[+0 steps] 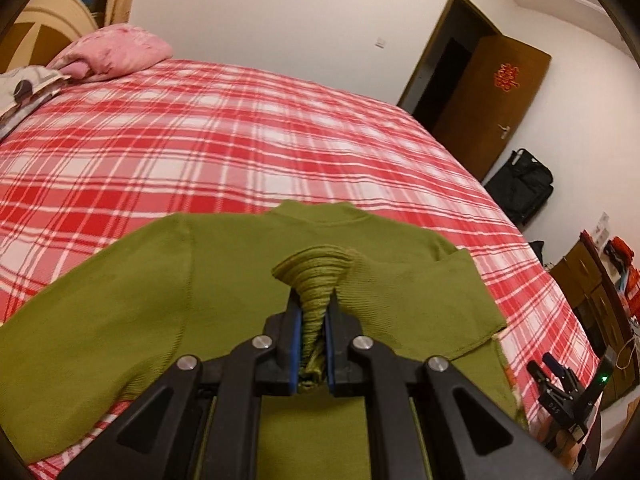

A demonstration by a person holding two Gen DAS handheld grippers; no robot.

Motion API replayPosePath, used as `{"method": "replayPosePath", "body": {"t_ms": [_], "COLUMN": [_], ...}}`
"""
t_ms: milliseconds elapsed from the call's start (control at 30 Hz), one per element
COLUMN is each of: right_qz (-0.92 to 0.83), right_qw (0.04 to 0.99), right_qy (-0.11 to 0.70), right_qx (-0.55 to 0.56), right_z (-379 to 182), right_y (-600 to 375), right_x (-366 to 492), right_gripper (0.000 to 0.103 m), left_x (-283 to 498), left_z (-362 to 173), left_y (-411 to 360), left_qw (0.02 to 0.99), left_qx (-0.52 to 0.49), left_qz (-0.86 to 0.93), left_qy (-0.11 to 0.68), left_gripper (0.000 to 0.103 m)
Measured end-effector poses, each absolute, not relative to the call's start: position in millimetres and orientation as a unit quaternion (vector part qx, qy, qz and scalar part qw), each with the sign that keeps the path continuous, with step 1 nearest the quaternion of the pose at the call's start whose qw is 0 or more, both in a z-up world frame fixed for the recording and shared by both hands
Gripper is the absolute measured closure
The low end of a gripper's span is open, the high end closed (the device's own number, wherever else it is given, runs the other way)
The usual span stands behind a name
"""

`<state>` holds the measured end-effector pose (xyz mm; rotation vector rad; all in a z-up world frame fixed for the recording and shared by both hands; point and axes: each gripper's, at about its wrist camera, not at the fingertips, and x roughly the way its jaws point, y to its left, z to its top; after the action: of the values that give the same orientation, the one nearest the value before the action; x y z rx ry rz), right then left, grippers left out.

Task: Fold small clothes
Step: 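Grasp the other sleeve cuff with the left tool and carry it over the body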

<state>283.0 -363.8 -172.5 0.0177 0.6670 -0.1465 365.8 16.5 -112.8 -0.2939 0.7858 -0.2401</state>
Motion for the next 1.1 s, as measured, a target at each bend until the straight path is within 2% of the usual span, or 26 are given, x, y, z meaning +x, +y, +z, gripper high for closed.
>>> {"method": "replayPosePath", "body": {"t_ms": [367, 533, 800, 967, 1100], "right_qz": [-0.071, -0.041, -0.002, -0.063, -0.078], "right_qw": [0.936, 0.941, 0.921, 0.917, 0.903], "right_qy": [0.345, 0.336, 0.348, 0.369, 0.406], "right_qx": [-0.006, -0.024, -0.174, -0.138, -0.112], "right_z": [-181.0, -161.8, -160.7, -166.8, -181.7], "right_y": [-359.9, -344.5, -257.8, -276.0, -292.8], "right_x": [287.6, 288.4, 343.6, 374.5, 379.6], "right_gripper": [0.032, 0.032, 0.032, 0.032, 0.032], "left_x": [367.3, 366.0, 364.1, 364.3, 371.9], "left_z": [-161.3, -173.4, -164.7, -157.1, -177.2], "left_y": [42.2, 43.0, 48.7, 52.3, 56.2], "left_qw": [0.887, 0.883, 0.882, 0.882, 0.87], "left_qx": [-0.164, -0.166, -0.179, -0.172, -0.176], "left_qz": [-0.086, -0.089, -0.098, -0.101, -0.089], "left_qy": [0.422, 0.43, 0.424, 0.426, 0.452], "left_gripper": [0.093, 0.093, 0.093, 0.093, 0.093]}}
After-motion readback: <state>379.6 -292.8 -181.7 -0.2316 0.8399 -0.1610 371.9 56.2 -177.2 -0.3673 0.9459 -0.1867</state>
